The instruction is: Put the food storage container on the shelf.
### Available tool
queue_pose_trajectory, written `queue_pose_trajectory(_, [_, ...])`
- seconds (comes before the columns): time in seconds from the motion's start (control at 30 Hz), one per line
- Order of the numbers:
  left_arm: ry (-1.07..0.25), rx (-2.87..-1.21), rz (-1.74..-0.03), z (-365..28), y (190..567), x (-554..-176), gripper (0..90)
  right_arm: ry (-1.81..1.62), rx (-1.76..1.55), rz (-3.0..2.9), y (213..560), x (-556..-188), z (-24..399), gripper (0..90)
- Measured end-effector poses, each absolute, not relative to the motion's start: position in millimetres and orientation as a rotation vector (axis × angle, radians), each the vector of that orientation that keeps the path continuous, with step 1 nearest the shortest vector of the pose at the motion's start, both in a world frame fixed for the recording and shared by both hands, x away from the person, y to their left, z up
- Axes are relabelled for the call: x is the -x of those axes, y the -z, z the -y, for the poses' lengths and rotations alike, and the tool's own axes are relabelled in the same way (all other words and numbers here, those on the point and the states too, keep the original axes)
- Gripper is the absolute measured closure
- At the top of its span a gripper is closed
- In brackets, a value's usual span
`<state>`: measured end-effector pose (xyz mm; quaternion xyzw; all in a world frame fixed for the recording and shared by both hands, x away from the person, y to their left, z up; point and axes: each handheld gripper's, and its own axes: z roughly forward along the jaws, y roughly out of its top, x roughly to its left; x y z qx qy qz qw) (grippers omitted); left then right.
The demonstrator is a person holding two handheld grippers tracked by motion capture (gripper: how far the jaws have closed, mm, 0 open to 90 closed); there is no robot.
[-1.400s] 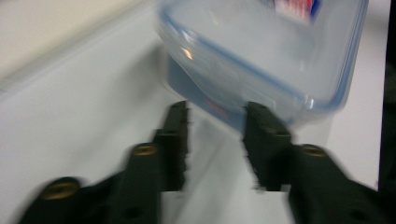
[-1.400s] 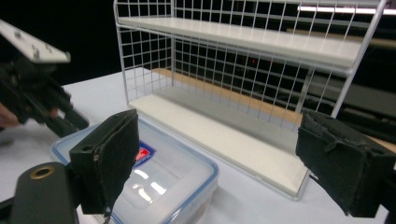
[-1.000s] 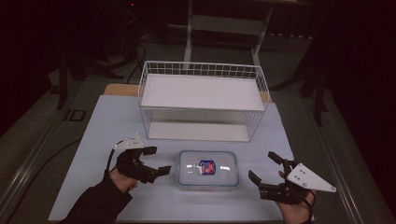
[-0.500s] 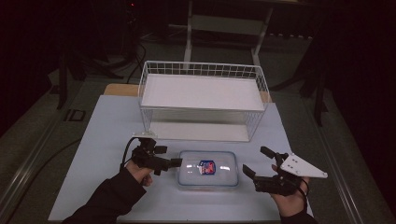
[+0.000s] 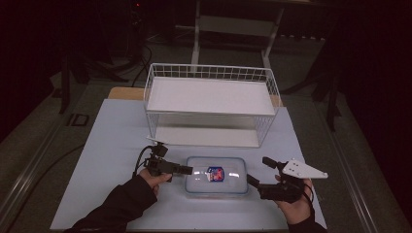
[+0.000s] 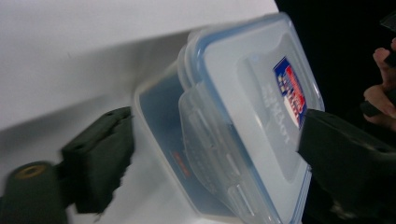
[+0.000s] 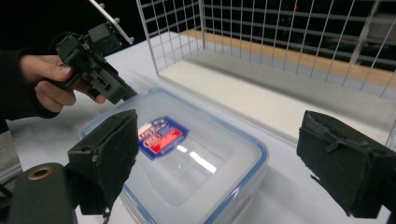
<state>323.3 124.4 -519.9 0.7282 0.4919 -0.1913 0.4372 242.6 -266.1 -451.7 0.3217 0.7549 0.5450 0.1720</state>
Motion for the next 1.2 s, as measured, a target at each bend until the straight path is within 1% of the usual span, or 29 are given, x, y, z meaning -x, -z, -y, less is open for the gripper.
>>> queue_pose_trajectory(0.03, [0.521,-1.808,-1.229,-123.6,524.3,-323.7,13.8,-1.541,-0.921,-2.152,453.1,-243.2,266.1,12.8])
queue_pose_trajectory(0.13, [0.563,-1.813,-1.230,-123.8,528.4,-322.3,17.0,-1.525,-0.960,-2.186,456.8,-244.6,265.7,13.6])
queue_pose_trajectory(0.17, [0.560,-1.812,-1.242,-124.1,528.9,-321.6,20.9,-1.519,-0.963,-2.190,457.4,-244.7,265.9,13.6])
queue_pose_trajectory(0.23, [0.598,-1.790,-1.220,-125.7,530.6,-321.5,29.9,-1.513,-0.977,-2.203,458.6,-245.4,266.5,13.6])
queue_pose_trajectory(0.27, [0.608,-1.783,-1.209,-126.1,530.5,-321.2,32.7,-1.509,-0.993,-2.207,459.1,-245.6,266.7,13.9])
queue_pose_trajectory(0.3, [0.614,-1.786,-1.194,-125.6,529.4,-320.4,39.4,-1.508,-1.003,-2.214,459.8,-246.3,267.0,14.1])
queue_pose_trajectory(0.37, [0.586,-1.808,-1.172,-125.0,527.1,-317.9,40.5,-1.505,-1.030,-2.231,461.3,-247.4,267.6,14.3])
queue_pose_trajectory(0.43, [0.599,-1.807,-1.162,-126.2,527.3,-316.5,43.4,-1.519,-1.084,-2.259,463.8,-249.6,268.7,15.7])
queue_pose_trajectory(0.6, [0.620,-1.772,-1.164,-128.4,528.7,-314.8,45.9,-1.570,-1.307,-2.337,475.7,-264.3,275.1,16.6])
queue_pose_trajectory(0.7, [0.600,-1.778,-1.129,-129.2,524.9,-310.0,50.9,-1.587,-1.424,-2.371,483.2,-272.0,278.0,19.4])
queue_pose_trajectory(0.97, [0.547,-1.804,-1.063,-129.7,517.9,-297.2,55.4,-1.575,-1.575,-2.445,497.7,-278.9,277.9,23.2])
queue_pose_trajectory(1.03, [0.537,-1.806,-1.054,-129.8,517.3,-295.1,56.1,-1.569,-1.596,-2.471,500.1,-278.4,277.3,26.0])
queue_pose_trajectory(1.17, [0.518,-1.812,-1.023,-130.6,516.6,-290.8,57.0,-1.573,-1.612,-2.501,501.8,-277.7,276.4,35.5])
queue_pose_trajectory(1.2, [0.515,-1.812,-1.022,-130.7,516.5,-290.3,57.1,-1.573,-1.613,-2.507,501.9,-277.2,276.2,41.2])
